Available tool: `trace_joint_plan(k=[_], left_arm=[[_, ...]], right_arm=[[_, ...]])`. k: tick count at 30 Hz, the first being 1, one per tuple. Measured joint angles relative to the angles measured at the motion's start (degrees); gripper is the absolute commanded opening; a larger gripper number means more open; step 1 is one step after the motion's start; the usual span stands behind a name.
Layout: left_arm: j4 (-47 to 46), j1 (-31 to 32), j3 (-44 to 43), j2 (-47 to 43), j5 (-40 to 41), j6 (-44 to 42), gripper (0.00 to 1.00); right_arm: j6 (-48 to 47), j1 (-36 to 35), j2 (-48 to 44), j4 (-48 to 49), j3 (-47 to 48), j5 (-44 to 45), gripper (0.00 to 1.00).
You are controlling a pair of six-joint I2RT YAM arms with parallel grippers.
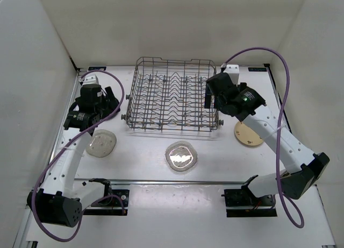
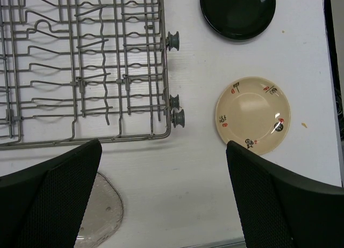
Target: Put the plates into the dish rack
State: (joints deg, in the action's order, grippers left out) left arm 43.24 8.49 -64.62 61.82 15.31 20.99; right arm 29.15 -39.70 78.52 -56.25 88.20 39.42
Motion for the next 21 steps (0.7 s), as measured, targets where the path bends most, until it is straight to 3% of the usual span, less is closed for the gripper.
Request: trace_joint_plan(k=[9, 14, 21], left_arm=[[0.1, -1.0, -0.1, 3.1, 2.1, 1.0, 1.0], [0.4, -3.3, -4.5, 8.9, 2.3, 1.5, 1.0], [-0.2, -12.0, -16.8, 22.1, -7.6, 1.7, 1.0]], right_arm=[[-1.1, 0.4, -0.9, 0.4, -0.5, -0.2, 1.0], [-1.0, 0.6, -0.9, 0.5, -1.0, -0.2, 1.0], [-1.5, 0.6, -2.9, 1.4, -5.4, -0.2, 1.0]])
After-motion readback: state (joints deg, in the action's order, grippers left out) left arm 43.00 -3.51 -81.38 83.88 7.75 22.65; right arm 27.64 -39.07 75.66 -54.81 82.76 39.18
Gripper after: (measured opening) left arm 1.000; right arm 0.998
